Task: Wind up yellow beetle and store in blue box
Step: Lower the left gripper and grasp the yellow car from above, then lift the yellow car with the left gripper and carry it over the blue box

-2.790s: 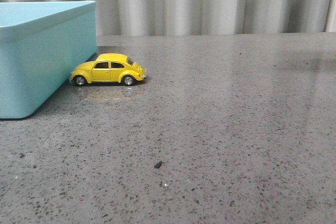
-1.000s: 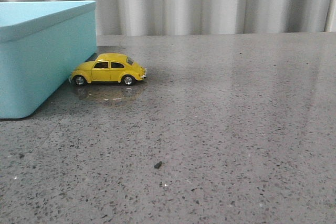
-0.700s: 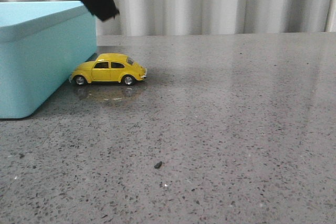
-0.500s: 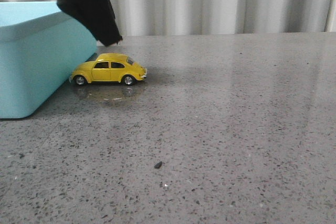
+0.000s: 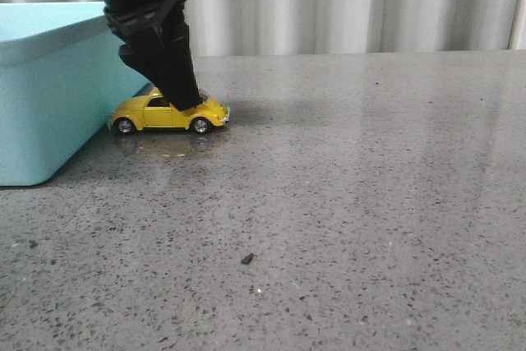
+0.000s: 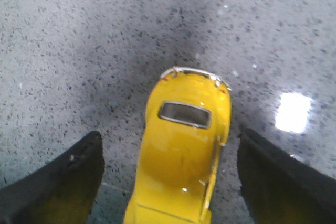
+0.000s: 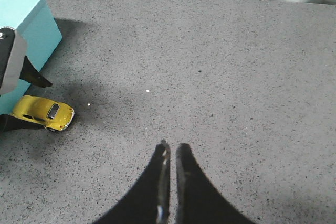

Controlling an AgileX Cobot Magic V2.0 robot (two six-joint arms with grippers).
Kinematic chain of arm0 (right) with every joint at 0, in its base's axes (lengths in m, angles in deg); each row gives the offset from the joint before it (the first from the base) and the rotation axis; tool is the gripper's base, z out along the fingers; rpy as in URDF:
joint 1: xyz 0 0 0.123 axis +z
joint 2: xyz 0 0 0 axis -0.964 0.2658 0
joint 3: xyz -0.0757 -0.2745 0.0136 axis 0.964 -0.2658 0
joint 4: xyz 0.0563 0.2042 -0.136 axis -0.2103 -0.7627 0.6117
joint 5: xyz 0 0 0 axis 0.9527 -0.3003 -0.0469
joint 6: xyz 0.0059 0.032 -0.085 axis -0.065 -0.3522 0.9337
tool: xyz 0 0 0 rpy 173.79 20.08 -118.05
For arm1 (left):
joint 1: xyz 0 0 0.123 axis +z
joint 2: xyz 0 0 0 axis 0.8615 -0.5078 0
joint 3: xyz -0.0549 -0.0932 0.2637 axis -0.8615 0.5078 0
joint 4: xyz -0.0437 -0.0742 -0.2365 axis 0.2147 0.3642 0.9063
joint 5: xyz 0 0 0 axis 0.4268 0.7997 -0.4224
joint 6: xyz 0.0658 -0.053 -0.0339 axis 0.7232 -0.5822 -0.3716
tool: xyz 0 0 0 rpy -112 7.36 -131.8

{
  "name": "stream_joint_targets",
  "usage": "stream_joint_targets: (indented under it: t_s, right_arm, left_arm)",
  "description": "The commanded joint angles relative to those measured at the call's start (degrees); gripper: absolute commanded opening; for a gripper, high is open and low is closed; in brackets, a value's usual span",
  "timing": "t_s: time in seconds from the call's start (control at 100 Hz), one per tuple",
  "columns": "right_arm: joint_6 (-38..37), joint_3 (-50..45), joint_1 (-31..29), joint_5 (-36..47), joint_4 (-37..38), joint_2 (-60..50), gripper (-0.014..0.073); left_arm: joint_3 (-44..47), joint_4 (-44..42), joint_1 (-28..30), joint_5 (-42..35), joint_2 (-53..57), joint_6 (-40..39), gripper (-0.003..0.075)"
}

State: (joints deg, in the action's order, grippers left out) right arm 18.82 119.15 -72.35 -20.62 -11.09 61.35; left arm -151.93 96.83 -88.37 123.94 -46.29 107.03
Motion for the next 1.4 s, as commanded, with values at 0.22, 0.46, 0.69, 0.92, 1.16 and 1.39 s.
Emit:
stream_joint_targets:
  t_s: [0.22,0.46,0.69,0.92,1.16,1.39]
  right_arm:
    - [0.4,1.4,-0.2,3.8,-0.9,-1.0,-0.0050]
    - [0.4,1.4,-0.2,3.8,-0.9,-1.0,-0.0050]
    - [0.4,1.4,-0.2,3.8,-0.9,-1.0,-0.0050]
    - [0.4,1.4,-0.2,3.8,-0.9,-1.0,-0.0050]
    - [0.4,1.4,-0.2,3.8,-0.9,-1.0,-0.0050]
    - [0.4,1.4,-0.2,3.8,-0.9,-1.0,-0.0050]
  left_arm:
    - [-2.3,0.8,-0.4,-1.3,0.0,0.0,0.0492]
    - [-2.3,0.7,-0.4,-1.3,-1.1,0.0,0.0490]
    - [-2.3,0.7,-0.4,0.1,-1.1,0.0,0.0300]
    - [-2.3,0.7,-0.4,0.5,-1.1,0.0,0.0123]
    - [-4.0,0.9,-0.8,4.3,-1.1,0.0,0.0048]
    - [-15.3,0.8,-1.0,10.3,-1.1,-2.6,-0.0016]
